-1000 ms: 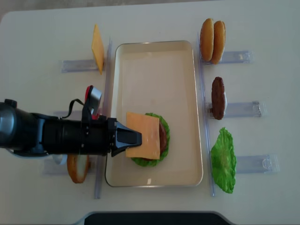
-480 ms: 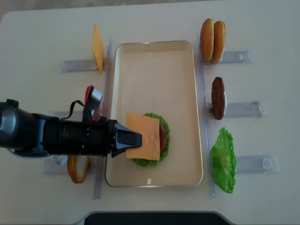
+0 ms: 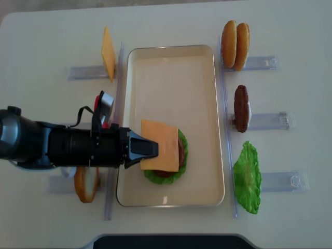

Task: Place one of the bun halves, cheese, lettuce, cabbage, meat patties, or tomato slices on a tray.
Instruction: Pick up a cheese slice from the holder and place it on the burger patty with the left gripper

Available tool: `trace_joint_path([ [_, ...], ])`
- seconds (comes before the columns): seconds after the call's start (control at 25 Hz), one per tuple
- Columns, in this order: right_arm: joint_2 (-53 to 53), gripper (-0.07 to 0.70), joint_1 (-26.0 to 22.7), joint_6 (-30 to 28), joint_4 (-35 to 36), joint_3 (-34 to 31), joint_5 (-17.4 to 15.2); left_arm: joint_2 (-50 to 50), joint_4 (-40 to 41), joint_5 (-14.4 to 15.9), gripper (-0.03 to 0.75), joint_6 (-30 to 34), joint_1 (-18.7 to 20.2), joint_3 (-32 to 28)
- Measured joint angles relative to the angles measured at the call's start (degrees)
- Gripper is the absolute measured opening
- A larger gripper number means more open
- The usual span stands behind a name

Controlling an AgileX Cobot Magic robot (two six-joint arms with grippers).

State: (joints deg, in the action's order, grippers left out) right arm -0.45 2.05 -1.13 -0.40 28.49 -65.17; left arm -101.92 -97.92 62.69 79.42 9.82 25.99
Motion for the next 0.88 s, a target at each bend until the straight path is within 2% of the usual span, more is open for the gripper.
trace_joint_path([
  [0.88,0.0,0.293,0.0,0.0,0.0,0.0,0.0,0.0,0.0,0.3,0.03,0.2,0.0,0.1],
])
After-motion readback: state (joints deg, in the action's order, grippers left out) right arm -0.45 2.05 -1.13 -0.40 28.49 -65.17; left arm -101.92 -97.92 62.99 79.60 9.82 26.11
